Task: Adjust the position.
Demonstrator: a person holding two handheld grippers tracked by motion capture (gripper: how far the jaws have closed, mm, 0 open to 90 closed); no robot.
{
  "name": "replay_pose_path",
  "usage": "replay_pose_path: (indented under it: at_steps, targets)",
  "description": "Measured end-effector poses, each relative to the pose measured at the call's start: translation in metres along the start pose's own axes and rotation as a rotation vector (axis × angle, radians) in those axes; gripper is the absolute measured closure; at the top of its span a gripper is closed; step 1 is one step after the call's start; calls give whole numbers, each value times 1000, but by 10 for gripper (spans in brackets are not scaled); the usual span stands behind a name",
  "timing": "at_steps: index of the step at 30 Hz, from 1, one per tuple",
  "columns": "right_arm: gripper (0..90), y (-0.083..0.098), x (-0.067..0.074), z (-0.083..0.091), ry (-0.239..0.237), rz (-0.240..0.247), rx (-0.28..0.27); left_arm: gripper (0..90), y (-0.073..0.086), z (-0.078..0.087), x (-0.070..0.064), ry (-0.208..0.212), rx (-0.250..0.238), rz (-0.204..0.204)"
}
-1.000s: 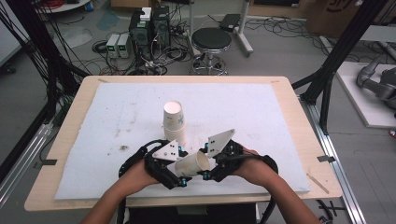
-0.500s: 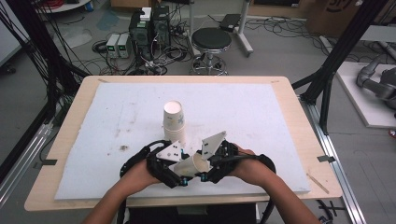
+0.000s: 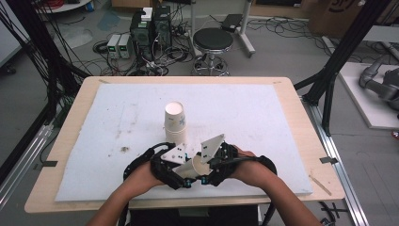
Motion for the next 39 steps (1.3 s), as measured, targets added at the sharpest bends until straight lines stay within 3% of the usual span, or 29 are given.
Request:
replay_pose_path:
  at_steps: [7,17,24,29,33,39]
  targets:
    - [221,2,-6,7,-42,-81,-112,321,6,2,0,-7,-68,44]
    - [221,30,-16,28,-74,-251,-338,308,25,16,0,-90,-205,132]
    - [221,59,-23,36,-10,-340,-431,306,40,31,1,-156,-273,177]
    - [221,81,-24,38,26,-398,-466,304,52,41,2,-199,-311,197]
    - [221,102,-24,37,60,-456,-481,304,66,53,4,-252,-345,226]
    - [221,128,-30,41,169,-525,-490,304,79,73,6,-360,-407,240]
Point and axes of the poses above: each handheld gripper's, and its own axes: z roughly backward along the jaws, y roughly out of its underside, x roughly to its left, the point moved 3 cm from there along -z, roughly forward along the jaws, and after that the axes turned 12 degrees about -z, right-handed, at the moved point
